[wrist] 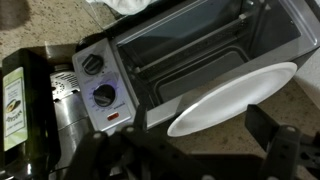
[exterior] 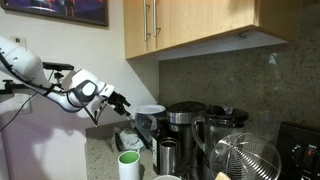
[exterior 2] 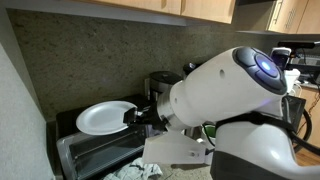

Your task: Remove the white plate from the top of the oven and put it inside the oven

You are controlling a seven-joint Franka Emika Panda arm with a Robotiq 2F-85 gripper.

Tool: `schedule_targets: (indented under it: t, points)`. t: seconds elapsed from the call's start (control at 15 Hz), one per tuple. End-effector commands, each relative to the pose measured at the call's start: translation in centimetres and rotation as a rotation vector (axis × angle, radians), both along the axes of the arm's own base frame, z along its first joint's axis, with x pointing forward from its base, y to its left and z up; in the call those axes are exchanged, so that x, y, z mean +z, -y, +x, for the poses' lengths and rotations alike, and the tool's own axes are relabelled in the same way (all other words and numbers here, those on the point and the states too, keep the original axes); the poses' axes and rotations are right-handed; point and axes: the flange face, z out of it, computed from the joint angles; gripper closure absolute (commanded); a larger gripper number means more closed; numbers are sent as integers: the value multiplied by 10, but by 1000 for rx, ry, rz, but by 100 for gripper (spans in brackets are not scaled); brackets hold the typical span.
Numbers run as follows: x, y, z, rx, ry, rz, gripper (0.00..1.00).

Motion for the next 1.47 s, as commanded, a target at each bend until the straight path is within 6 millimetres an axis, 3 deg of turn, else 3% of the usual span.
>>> schedule_targets:
  t: [0.0, 0.73, 1.27, 1.33, 1.4]
  points:
    - [4, 4, 3, 12, 18, 9, 0]
    - [-3, 24, 10, -30, 23, 38, 0]
    - [-15, 22, 10, -52, 28, 80, 0]
    - [-17, 22, 11, -54, 33, 86, 16]
    - [-18, 22, 11, -59, 39, 94, 26]
